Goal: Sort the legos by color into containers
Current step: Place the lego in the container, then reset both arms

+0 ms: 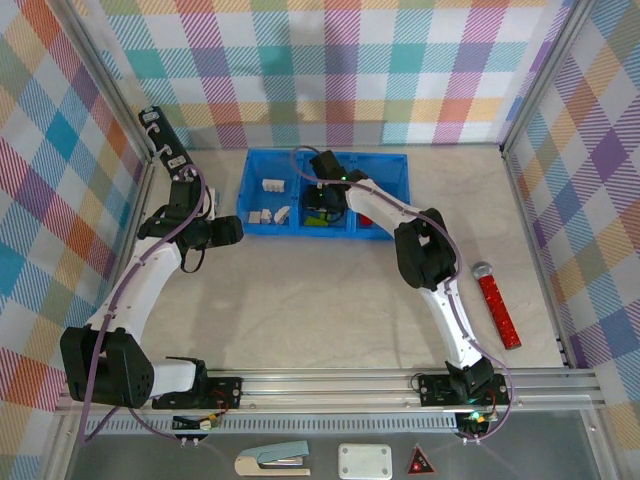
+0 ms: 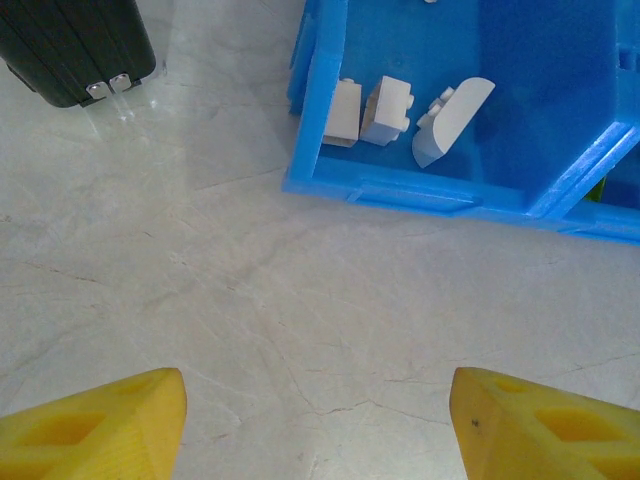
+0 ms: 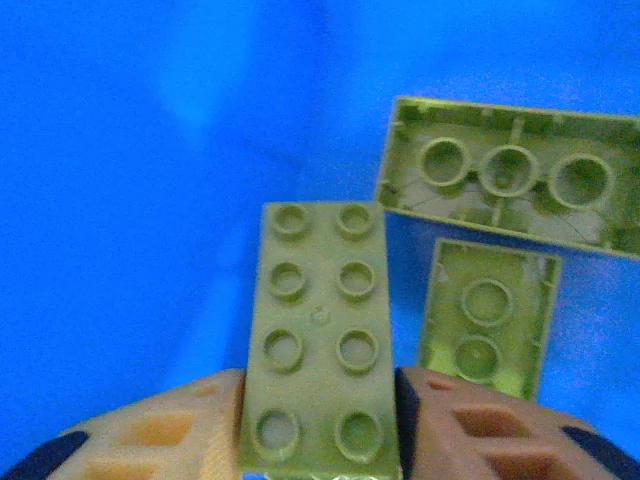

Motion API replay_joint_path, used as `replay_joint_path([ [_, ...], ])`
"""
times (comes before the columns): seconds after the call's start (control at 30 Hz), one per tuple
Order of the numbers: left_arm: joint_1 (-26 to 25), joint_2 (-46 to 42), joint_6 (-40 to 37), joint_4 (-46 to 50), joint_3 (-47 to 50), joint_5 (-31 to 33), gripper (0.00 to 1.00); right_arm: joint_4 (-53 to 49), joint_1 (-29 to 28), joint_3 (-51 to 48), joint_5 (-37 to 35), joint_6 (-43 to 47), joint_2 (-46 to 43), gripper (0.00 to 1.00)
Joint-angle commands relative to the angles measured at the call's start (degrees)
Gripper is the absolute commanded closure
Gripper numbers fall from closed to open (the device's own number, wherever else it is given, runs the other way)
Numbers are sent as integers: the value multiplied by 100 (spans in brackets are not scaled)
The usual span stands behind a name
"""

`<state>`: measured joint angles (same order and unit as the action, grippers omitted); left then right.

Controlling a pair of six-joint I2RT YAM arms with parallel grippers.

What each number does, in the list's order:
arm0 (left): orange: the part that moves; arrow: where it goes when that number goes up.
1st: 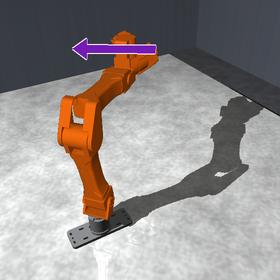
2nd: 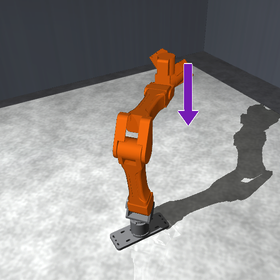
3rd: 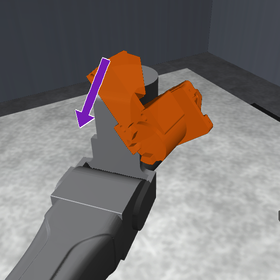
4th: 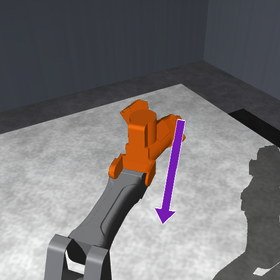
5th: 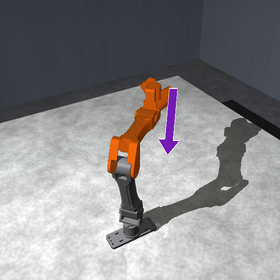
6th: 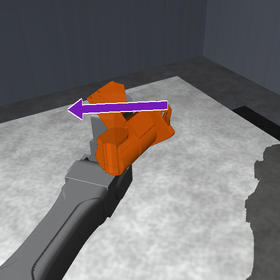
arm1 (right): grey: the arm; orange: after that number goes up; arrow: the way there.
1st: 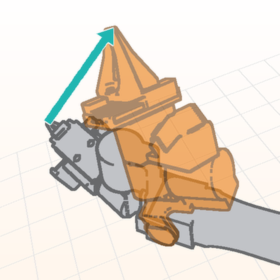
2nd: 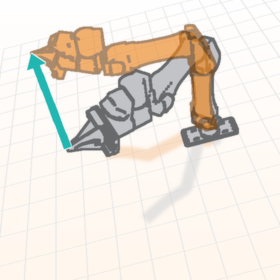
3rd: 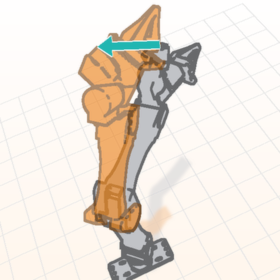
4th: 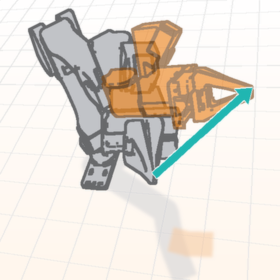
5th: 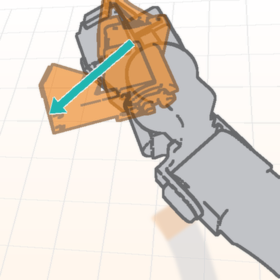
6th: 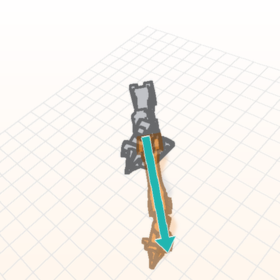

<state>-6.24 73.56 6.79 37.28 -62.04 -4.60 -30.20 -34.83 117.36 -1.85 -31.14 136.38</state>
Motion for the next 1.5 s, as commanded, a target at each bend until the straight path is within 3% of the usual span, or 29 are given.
replay_joint_path([
  [0.0,31,-6,15,-27,-10,-14,30,284,-6,-191,159,-3,-265,54],
  [0.43,28,-52,-18,-9,-2,-3,29,334,-32,-1077,231,361,-1539,47],
  [0.67,29,-57,-72,16,8,-28,26,31,-26,-1718,-211,853,-2510,36],
  [0.83,28,-65,-66,56,6,91,17,-208,15,-2286,-769,1274,-3288,24],
  [0.93,27,-85,-42,86,24,217,1,-337,92,-2710,-1136,1541,-3822,13],
  [0.97,32,-94,-46,91,30,236,0,-387,124,-2836,-1218,1604,-3978,10],
  [1.07,34,-111,-44,130,43,312,0,-476,381,-3323,-1421,1717,-4521,1],
  [1.3,26,-174,77,137,84,28,0,-420,1328,-4592,-1457,2034,-5783,1],
  [1.47,26,243,547,638,-260,137,0,-260,2009,-5368,-1665,2149,-6319,1],
])
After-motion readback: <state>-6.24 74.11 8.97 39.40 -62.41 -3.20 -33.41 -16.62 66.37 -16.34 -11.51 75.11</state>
